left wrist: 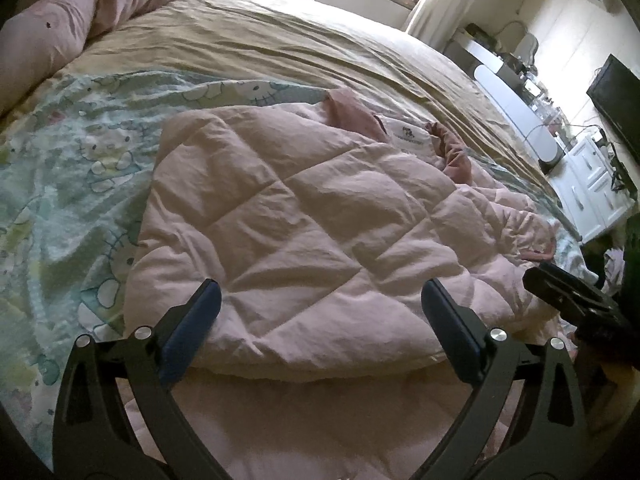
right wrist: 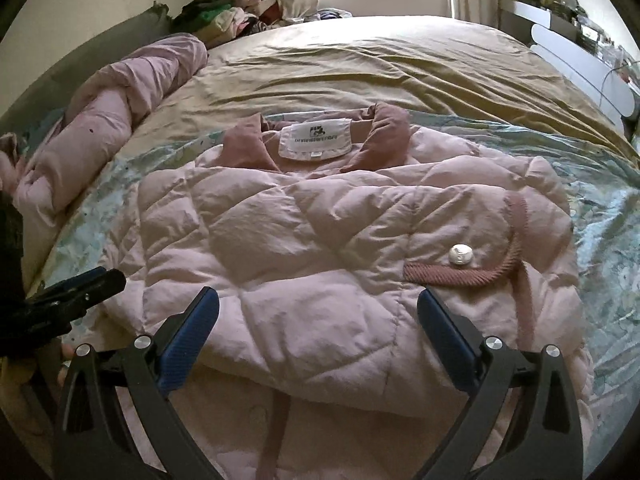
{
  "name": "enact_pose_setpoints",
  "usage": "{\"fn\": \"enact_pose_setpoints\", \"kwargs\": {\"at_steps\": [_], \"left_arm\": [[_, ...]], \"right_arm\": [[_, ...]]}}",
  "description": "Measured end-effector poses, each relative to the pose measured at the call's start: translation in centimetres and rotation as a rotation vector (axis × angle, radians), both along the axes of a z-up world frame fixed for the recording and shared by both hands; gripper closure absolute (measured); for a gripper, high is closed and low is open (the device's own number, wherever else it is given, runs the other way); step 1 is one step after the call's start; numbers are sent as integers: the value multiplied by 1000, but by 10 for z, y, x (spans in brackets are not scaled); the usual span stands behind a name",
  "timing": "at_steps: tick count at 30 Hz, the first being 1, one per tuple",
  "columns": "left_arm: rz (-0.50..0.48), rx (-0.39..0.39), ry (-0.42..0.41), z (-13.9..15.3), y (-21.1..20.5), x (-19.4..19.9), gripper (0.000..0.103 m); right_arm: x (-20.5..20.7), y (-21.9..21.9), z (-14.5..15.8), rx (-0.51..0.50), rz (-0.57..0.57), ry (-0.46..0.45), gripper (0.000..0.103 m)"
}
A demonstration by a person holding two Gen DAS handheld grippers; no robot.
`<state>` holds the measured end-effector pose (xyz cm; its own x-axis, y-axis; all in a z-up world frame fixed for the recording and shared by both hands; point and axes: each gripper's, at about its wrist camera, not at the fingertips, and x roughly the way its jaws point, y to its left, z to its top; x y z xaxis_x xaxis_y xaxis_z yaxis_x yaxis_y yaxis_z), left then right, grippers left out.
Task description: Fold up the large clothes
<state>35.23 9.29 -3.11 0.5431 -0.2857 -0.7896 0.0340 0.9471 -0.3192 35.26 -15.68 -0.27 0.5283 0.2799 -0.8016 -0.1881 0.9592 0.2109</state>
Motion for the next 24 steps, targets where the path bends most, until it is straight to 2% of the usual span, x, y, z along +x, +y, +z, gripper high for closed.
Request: {"fn": "enact_pose_setpoints", "kwargs": {"at_steps": [8, 13, 18, 24], "left_arm": [[-29, 44, -36, 25, -7, -12, 9], [-25, 83, -91, 45, -11, -20, 9], [-31, 64, -127, 59, -13, -28, 9], [-44, 82, -146, 71, -21, -39, 9]], "right_arm": [[-16, -5, 15, 29, -6, -34, 4], [-26, -8, 25, 68, -8, -63, 4], [-31, -13, 36, 99, -17, -78, 4], [-42, -18, 50, 118, -15, -107, 4]]}}
